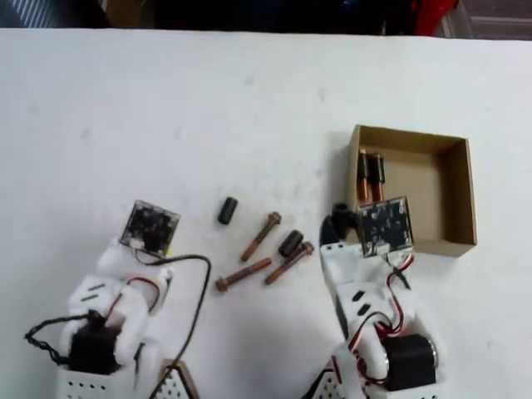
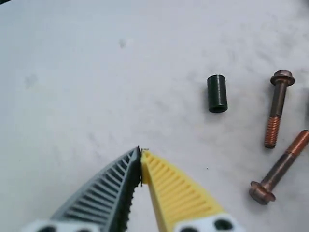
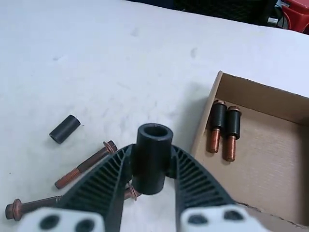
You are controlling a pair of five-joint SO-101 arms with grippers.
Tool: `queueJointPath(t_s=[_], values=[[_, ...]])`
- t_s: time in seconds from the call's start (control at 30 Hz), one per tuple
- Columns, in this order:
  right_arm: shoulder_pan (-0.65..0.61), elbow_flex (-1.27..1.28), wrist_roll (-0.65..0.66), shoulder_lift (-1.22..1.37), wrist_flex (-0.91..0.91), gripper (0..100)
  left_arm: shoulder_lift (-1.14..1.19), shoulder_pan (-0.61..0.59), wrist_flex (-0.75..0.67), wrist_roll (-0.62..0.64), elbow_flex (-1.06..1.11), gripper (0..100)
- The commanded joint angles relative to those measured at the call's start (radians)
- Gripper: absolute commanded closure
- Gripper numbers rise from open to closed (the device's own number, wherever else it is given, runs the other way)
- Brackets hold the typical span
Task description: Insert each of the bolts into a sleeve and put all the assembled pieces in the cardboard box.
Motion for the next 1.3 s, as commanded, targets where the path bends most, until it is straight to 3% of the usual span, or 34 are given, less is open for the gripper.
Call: queueJointPath(t_s=[0.0, 0.13, 0.4, 0.63, 1.0, 1.27], values=[[0.012, 0.018, 0.008, -0.064, -0.027, 98.1, 0.22, 0.025, -0.012, -0.005, -0.176, 98], [0.015, 0.064, 0.011, -0.117, -0.028, 98.1, 0.478, 0.056, -0.014, -0.005, -0.304, 98], [0.018, 0.153, 0.011, -0.131, -0.128, 98.1, 0.881, 0.234, -0.009, -0.005, -0.505, 98], [0.088, 0.239, 0.005, -0.131, -0.236, 98.1, 1.199, 0.332, -0.014, -0.003, -0.671, 98], [0.188, 0.25, 0.003, -0.133, -0.259, 98.1, 1.621, 0.45, -0.015, -0.002, -0.967, 98], [0.26, 0.252, 0.003, -0.133, -0.257, 98.1, 1.88, 0.473, -0.009, 0.083, -1.171, 98]])
